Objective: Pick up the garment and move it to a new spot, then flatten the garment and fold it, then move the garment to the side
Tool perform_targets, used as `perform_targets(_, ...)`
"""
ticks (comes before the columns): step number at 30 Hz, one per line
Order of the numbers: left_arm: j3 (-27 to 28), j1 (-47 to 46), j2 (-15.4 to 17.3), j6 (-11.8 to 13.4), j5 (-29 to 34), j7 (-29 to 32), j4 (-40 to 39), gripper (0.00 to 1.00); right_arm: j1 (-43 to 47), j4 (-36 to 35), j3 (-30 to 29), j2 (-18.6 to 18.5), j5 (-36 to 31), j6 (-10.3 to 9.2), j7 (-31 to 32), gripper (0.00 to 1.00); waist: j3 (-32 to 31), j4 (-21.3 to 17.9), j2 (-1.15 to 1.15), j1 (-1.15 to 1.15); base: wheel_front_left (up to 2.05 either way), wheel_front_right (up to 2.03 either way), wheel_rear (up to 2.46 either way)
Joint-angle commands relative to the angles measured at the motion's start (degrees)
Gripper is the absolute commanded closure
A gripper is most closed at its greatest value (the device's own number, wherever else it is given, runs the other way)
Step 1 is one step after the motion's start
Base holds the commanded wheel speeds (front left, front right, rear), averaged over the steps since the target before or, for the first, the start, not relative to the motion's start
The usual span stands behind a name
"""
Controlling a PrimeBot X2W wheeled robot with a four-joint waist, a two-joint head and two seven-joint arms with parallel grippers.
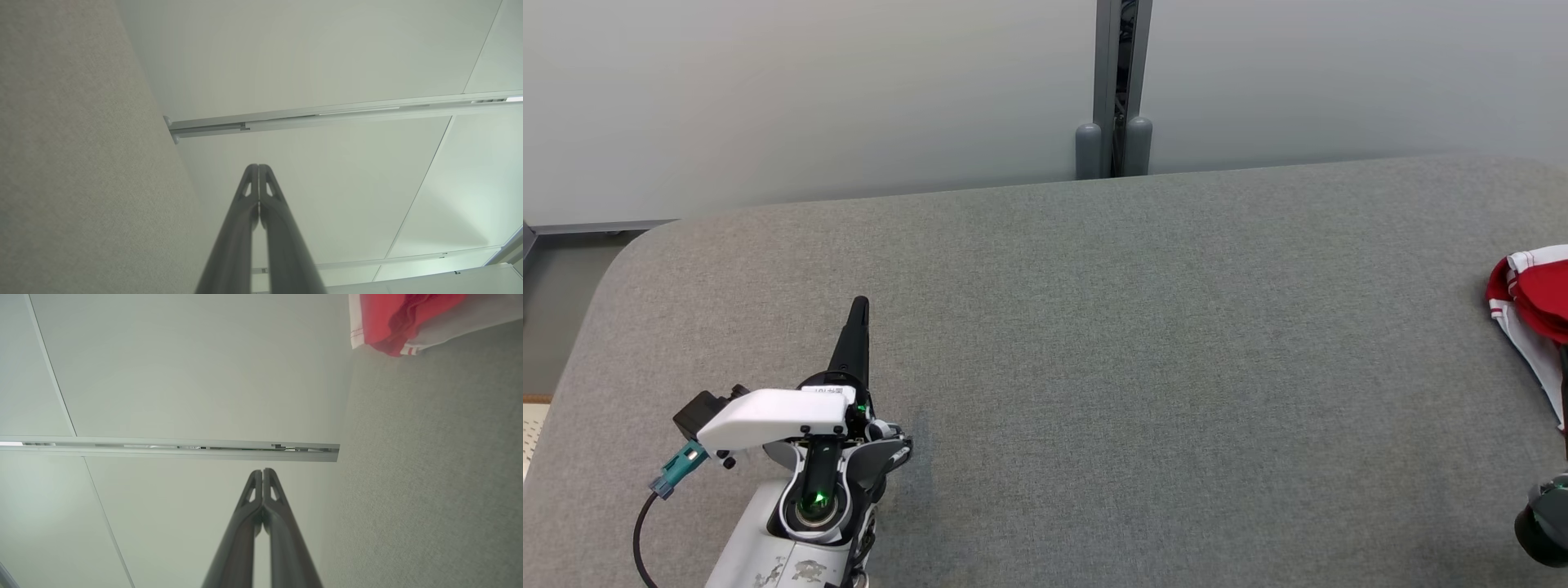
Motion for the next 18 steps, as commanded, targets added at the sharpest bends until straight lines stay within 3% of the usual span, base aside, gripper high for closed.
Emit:
perform_targets(1, 0.1, -0.4, 0.3, -0.2, 0.0, 0.2, 0.0, 1.0, -0.1, 0.2, -0.1, -0.1, -0.2, 0.02, 0.3, 1.0, 0.0, 0.0, 0.0, 0.0, 0.0, 0.0, 0.0)
perform_targets(18, 0.1, -0.4, 0.3, -0.2, 0.1, 0.2, 0.0, 1.0, -0.1, 0.2, -0.1, -0.1, -0.2, 0.02, 0.3, 1.0, 0.0, 0.0, 0.0, 0.0, 0.0, 0.0, 0.0)
